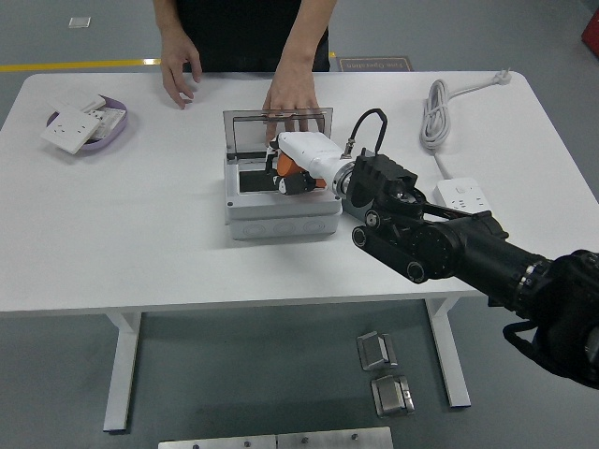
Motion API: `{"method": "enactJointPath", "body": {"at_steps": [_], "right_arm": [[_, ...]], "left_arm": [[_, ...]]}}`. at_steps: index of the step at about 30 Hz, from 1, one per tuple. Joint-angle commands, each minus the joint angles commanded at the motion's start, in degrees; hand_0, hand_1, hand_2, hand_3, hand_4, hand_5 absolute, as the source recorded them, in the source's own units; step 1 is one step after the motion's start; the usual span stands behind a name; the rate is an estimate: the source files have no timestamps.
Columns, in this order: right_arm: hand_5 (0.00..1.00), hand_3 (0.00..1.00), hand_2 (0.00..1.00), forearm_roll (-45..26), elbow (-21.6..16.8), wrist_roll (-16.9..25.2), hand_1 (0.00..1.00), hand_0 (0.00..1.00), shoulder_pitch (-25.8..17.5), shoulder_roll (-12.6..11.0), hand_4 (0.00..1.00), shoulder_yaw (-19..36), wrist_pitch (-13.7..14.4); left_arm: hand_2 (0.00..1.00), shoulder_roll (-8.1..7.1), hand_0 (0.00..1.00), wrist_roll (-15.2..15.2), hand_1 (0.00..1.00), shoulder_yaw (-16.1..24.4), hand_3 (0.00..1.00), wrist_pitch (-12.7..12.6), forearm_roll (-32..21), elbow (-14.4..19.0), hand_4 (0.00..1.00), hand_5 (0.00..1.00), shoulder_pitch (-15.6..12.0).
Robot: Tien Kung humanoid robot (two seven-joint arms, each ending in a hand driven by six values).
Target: Pick up the cylinder from the cube,place it in the box,flap close box
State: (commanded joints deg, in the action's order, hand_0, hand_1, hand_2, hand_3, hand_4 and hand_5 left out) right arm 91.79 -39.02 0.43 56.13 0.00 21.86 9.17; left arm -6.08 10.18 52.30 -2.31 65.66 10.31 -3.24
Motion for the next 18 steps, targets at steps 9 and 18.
{"method": "enactJointPath", "body": {"at_steps": [9,18], "right_arm": [[0.158,0.712,0.688,0.4,0.18,0.86,0.706,0.775,-0.01,0.0,0.477,0.75,-0.71],[0.215,0.802,0.758,0.68,0.71,0.96,0.75,0.856,-0.03,0.0,0.714,1.29,-0.44]], "left_arm": [[0.541,0.08,0.583,-0.05,0.621,-0.01,0.598,0.01,0.03,0.0,0.651,0.266,0.18],[0.541,0.08,0.583,-0.08,0.622,-0.15,0.598,0.0,0.0,0.0,0.65,0.265,0.34]]}}
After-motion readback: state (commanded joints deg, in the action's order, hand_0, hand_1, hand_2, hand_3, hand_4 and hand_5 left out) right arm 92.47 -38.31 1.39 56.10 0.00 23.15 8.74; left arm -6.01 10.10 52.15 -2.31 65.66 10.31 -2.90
